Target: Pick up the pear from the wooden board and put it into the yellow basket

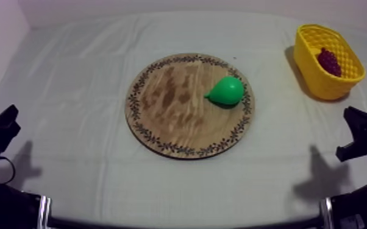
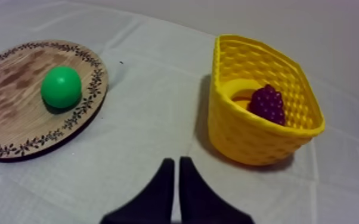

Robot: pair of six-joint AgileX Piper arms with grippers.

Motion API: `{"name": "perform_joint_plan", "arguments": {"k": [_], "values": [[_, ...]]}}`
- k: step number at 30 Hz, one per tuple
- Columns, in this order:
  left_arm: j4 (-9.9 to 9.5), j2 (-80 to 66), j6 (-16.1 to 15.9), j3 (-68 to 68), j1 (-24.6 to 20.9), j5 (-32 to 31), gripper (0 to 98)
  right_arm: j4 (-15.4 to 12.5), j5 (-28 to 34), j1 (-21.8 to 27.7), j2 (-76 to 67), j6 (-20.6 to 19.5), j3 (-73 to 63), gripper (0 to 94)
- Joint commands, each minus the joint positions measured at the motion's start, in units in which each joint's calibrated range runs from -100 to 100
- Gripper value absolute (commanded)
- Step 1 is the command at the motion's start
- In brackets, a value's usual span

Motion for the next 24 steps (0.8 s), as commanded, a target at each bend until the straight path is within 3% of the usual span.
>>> {"name": "perform_joint_plan", "arguments": {"k": [1, 17, 24], "values": [[-0.02, 0.00, -0.01, 0.00, 0.01, -0.01, 0.1, 0.00, -0.01, -0.01, -0.05, -0.20, 0.02, 0.7], [-0.02, 0.00, -0.01, 0.00, 0.01, -0.01, 0.1, 0.00, -0.03, -0.12, -0.05, -0.44, 0.02, 0.6], [-0.02, 0.00, -0.01, 0.00, 0.01, -0.01, 0.1, -1.40, -2.54, -0.82, 2.59, 3.70, -3.99, 0.5]]}}
